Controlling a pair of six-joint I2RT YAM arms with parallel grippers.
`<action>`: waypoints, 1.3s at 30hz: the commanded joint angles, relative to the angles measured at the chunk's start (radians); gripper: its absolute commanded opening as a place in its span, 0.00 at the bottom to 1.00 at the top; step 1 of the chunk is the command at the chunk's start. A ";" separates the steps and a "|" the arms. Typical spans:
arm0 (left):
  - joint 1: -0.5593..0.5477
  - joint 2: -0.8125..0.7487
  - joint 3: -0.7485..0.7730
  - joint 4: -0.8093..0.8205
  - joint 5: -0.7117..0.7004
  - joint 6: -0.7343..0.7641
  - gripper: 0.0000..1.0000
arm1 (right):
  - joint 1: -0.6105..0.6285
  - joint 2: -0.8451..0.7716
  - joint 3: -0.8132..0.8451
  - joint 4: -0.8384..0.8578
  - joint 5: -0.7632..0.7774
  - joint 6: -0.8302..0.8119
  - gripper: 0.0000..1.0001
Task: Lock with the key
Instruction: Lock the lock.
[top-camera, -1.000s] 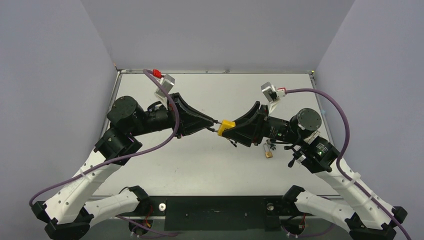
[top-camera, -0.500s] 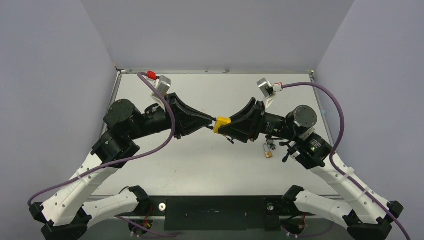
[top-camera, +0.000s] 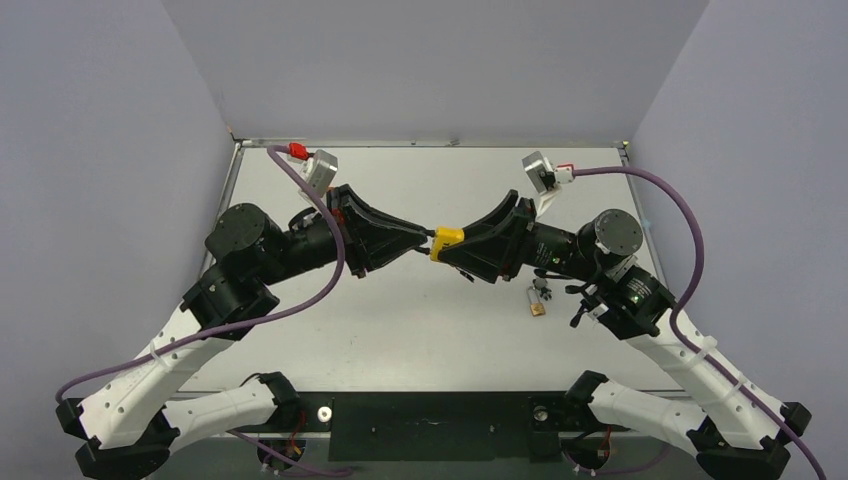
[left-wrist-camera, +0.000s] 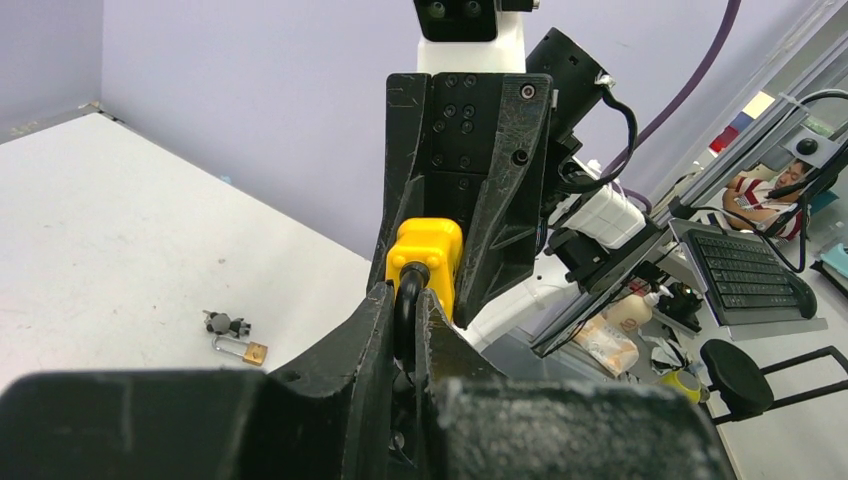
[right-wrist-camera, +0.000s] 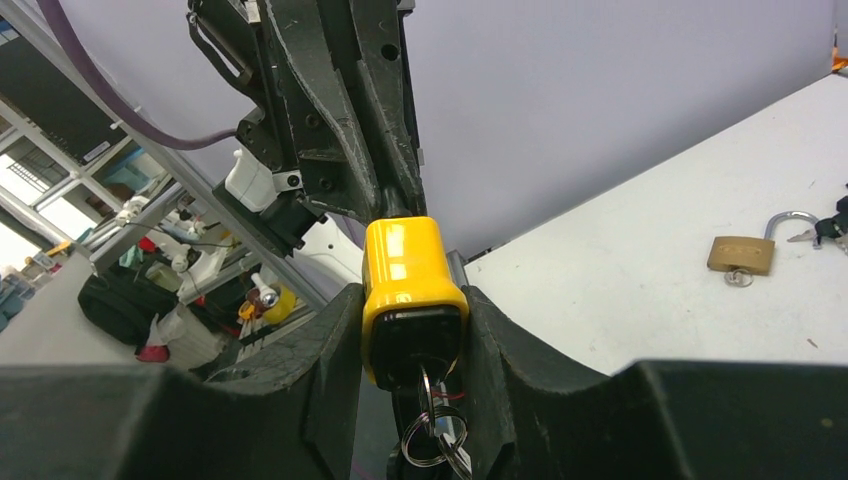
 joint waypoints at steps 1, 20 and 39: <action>-0.112 0.090 -0.019 -0.118 0.114 -0.032 0.00 | 0.051 0.083 0.076 0.122 0.177 -0.075 0.00; -0.206 0.148 -0.002 -0.117 0.063 -0.021 0.00 | 0.084 0.147 0.122 0.072 0.210 -0.127 0.00; -0.260 0.182 -0.061 -0.056 0.055 -0.043 0.00 | 0.086 0.232 0.194 0.047 0.199 -0.143 0.00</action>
